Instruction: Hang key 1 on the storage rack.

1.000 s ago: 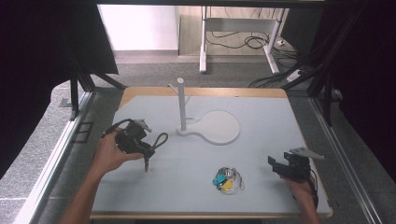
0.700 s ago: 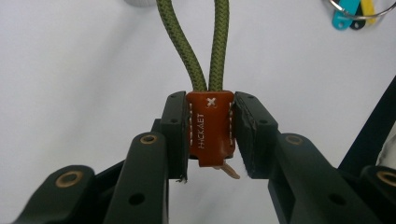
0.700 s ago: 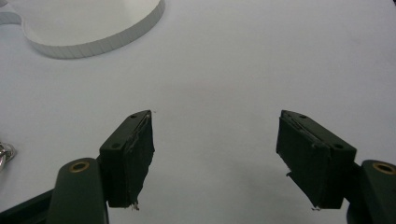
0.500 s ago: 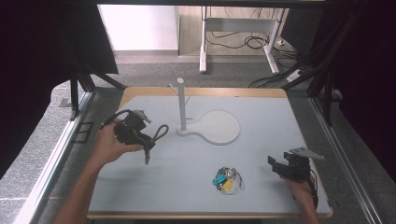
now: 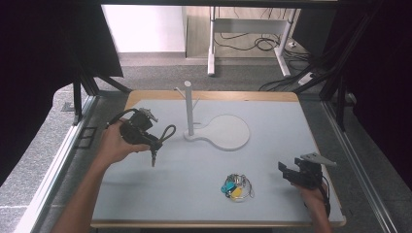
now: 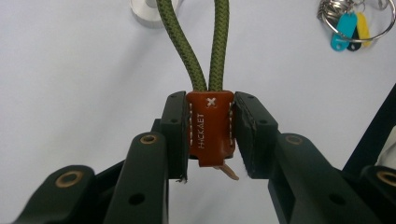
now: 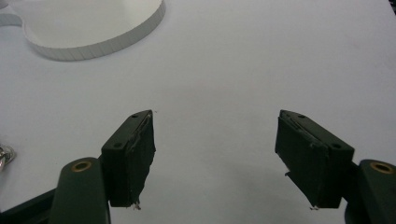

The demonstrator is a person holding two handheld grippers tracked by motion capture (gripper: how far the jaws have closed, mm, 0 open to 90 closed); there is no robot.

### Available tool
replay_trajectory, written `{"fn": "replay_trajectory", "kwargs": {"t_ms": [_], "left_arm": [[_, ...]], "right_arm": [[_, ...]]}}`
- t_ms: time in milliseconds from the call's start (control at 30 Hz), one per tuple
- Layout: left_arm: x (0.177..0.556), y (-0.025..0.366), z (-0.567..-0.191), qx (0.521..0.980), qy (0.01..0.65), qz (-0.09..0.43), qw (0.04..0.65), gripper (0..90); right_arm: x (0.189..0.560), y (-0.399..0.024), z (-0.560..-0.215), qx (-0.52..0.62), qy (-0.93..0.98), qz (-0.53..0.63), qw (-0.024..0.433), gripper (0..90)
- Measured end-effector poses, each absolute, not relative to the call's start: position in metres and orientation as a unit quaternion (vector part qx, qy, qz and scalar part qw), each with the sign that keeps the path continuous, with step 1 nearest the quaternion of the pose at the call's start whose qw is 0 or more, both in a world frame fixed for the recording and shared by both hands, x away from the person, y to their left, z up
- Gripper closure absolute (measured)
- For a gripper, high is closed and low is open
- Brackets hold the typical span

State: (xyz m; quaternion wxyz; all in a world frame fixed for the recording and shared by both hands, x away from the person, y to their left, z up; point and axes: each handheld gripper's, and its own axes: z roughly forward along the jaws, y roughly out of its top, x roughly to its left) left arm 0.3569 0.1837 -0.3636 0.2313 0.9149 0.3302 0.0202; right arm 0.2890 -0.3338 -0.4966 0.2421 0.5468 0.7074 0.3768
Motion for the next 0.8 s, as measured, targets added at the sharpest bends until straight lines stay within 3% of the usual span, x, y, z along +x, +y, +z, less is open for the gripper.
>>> {"fn": "replay_trajectory", "kwargs": {"t_ms": [800], "left_arm": [[0.376,0.190,-0.351,0.904,0.342,0.008,0.258,66.9]], "right_arm": [[0.289,-0.335,-0.496,0.547,0.706,0.379,0.242,29.0]]}}
